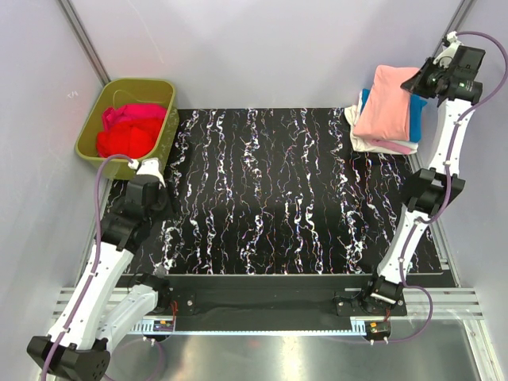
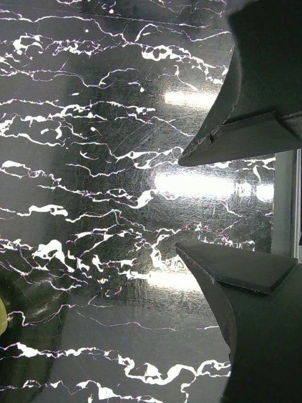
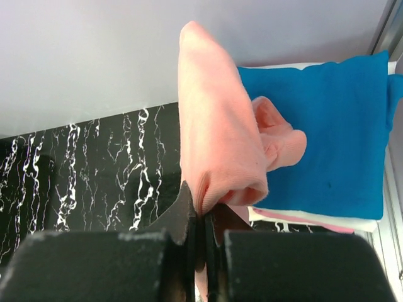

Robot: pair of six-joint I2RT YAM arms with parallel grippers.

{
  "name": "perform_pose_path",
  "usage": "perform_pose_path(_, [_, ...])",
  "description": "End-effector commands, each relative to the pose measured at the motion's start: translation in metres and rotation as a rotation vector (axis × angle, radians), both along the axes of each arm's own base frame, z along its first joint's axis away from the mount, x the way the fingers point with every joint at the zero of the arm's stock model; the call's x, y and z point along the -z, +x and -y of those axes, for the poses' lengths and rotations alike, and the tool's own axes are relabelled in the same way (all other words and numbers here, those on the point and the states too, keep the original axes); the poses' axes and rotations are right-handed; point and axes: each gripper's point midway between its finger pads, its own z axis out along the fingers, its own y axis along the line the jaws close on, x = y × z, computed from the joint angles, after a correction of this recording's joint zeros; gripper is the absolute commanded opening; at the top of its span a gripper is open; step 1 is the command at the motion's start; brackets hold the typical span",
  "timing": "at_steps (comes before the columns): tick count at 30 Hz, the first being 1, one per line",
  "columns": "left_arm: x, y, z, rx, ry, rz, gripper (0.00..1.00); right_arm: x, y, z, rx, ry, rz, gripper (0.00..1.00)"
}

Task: Fold and stack the t-shirts
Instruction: Neatly place the folded tshirt to the corner

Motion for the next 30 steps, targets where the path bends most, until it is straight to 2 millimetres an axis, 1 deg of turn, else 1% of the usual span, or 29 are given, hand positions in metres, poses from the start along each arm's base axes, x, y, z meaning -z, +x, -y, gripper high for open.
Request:
perform_pose_path(1, [-0.006, 0.008, -0.001, -0.007, 0.000, 0.033, 0.56, -0.016, 0.016, 0.005, -0.041, 0.006, 0.106, 0.00])
perform_pose_path(2, [-0.006, 0.008, -0.001, -0.009, 0.000, 0.034, 0.55, -0.013, 0.019, 0.007, -0.040, 0.004, 0.107, 0.00])
perform_pose_path(3, [-0.005, 0.008, -0.001, -0.012, 0.002, 0.033, 0.55, -0.005, 0.023, 0.010, -0.034, 0.001, 0.100, 0.00])
perform_pose_path(5, [-0.006, 0.008, -0.003, -0.016, 0.005, 0.035, 0.56, -0.003, 0.030, 0.014, -0.030, -0.014, 0.122, 0.00])
perform_pose_path(10, [-0.005, 0.008, -0.003, -0.022, 0.007, 0.033, 0.56, -0.011, 0.050, 0.030, 0.004, -0.069, 0.215, 0.00])
perform_pose_path(12, [-0.004, 0.008, -0.004, -0.025, 0.009, 0.028, 0.55, -0.017, 0.057, 0.036, 0.017, -0.092, 0.262, 0.00])
perform_pose_path(16, [-0.003, 0.008, -0.005, -0.030, 0.014, 0.024, 0.55, -0.026, 0.068, 0.039, -0.002, -0.119, 0.340, 0.00])
perform_pose_path(19, [-0.003, 0.008, -0.005, -0.032, 0.014, 0.023, 0.55, -0.027, 0.075, 0.043, -0.012, -0.125, 0.385, 0.00])
perform_pose_path(20, [-0.003, 0.008, -0.005, -0.032, 0.015, 0.020, 0.55, -0.016, 0.077, 0.047, -0.028, -0.107, 0.379, 0.00])
perform_pose_path(22, [-0.002, 0.008, -0.005, -0.032, 0.016, 0.017, 0.55, -0.010, 0.081, 0.049, -0.055, -0.076, 0.399, 0.00])
perform_pose_path(23, [-0.002, 0.008, -0.005, -0.031, 0.017, 0.017, 0.55, 0.009, 0.083, 0.054, -0.076, -0.047, 0.382, 0.00])
perform_pose_path(25, [-0.001, 0.009, -0.005, -0.033, 0.018, 0.015, 0.55, 0.023, 0.087, 0.062, -0.072, -0.030, 0.376, 0.00])
perform_pose_path(26, [-0.001, 0.009, -0.005, -0.033, 0.019, 0.013, 0.55, 0.044, 0.089, 0.070, -0.064, -0.017, 0.347, 0.00])
perform_pose_path(28, [0.000, 0.009, -0.005, -0.032, 0.019, 0.009, 0.55, 0.062, 0.091, 0.077, -0.059, -0.007, 0.329, 0.00])
perform_pose_path(29, [0.000, 0.009, -0.005, -0.032, 0.019, 0.008, 0.55, 0.078, 0.091, 0.086, -0.053, 0.001, 0.314, 0.00])
perform_pose_path(30, [0.000, 0.009, -0.005, -0.032, 0.019, 0.007, 0.55, 0.084, 0.092, 0.088, -0.053, 0.008, 0.311, 0.00])
